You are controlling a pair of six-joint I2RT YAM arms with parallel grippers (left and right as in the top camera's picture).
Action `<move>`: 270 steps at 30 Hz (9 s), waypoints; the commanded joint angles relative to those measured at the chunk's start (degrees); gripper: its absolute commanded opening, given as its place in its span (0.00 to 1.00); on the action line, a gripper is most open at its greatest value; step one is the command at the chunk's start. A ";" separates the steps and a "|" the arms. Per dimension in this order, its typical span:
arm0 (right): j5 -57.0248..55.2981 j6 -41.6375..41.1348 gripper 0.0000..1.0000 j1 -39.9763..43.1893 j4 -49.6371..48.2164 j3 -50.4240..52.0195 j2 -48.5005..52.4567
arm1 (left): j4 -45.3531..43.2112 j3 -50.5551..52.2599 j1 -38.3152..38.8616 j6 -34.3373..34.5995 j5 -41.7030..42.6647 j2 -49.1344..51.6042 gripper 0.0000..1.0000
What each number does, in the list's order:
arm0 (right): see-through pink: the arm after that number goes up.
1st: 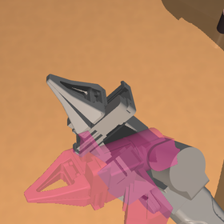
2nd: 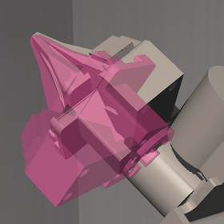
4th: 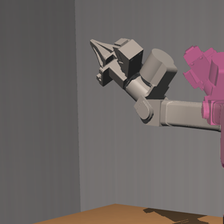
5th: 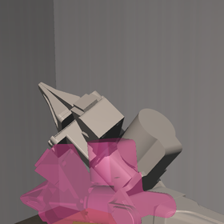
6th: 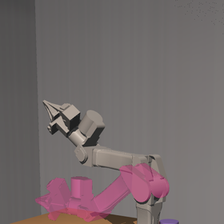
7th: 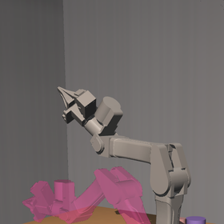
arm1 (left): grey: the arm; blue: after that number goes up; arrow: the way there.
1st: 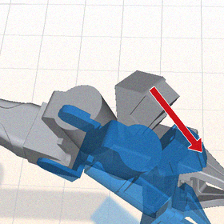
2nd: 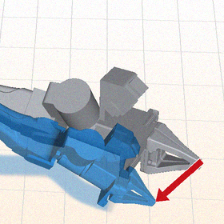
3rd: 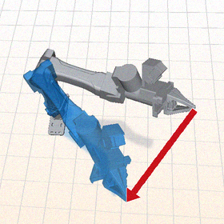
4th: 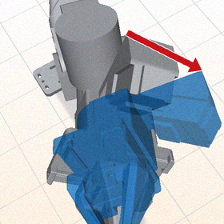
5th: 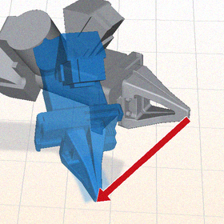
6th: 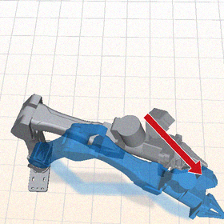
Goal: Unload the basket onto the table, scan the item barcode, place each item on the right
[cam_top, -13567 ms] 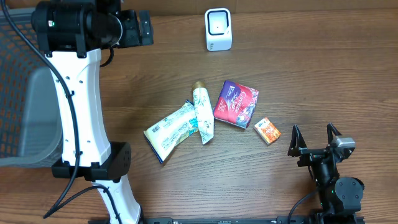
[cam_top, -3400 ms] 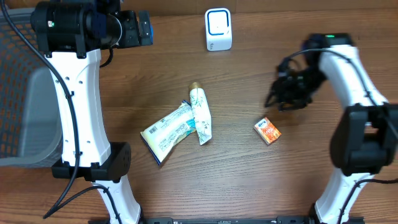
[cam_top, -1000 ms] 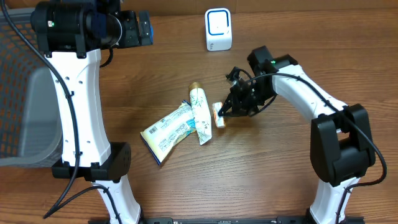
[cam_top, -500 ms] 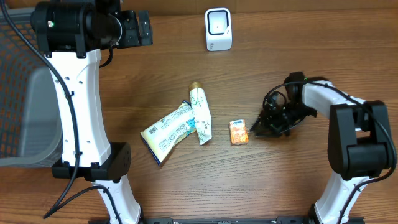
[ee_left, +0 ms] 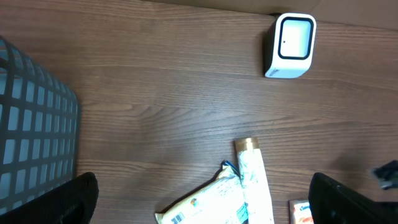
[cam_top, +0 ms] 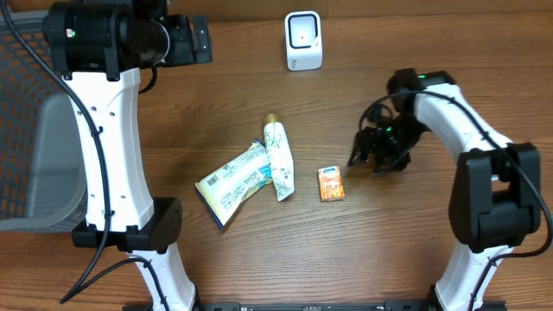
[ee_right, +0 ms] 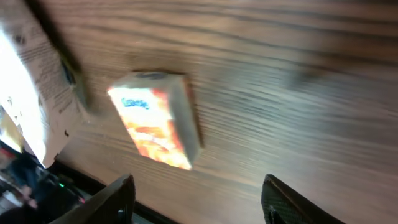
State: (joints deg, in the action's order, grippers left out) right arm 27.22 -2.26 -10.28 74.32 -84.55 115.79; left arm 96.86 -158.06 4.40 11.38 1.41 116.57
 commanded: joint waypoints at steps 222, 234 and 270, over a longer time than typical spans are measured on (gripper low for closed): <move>-25.00 -11.45 1.00 -26.05 -20.98 -12.83 2.80 | -0.07 -0.39 0.11 -1.09 -0.35 -1.18 1.00; -32.28 -16.26 0.64 -32.52 -26.27 -12.79 4.61 | -0.04 -0.39 0.11 -1.11 -0.35 -1.18 1.00; -31.21 -1.75 0.72 -21.38 -6.91 -19.17 8.44 | -0.07 -0.39 0.11 -1.09 -0.35 -1.18 0.99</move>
State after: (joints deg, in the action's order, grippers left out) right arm -8.34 -7.20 -32.42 68.53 -104.03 124.20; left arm 96.88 -158.06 4.40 11.38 1.41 116.57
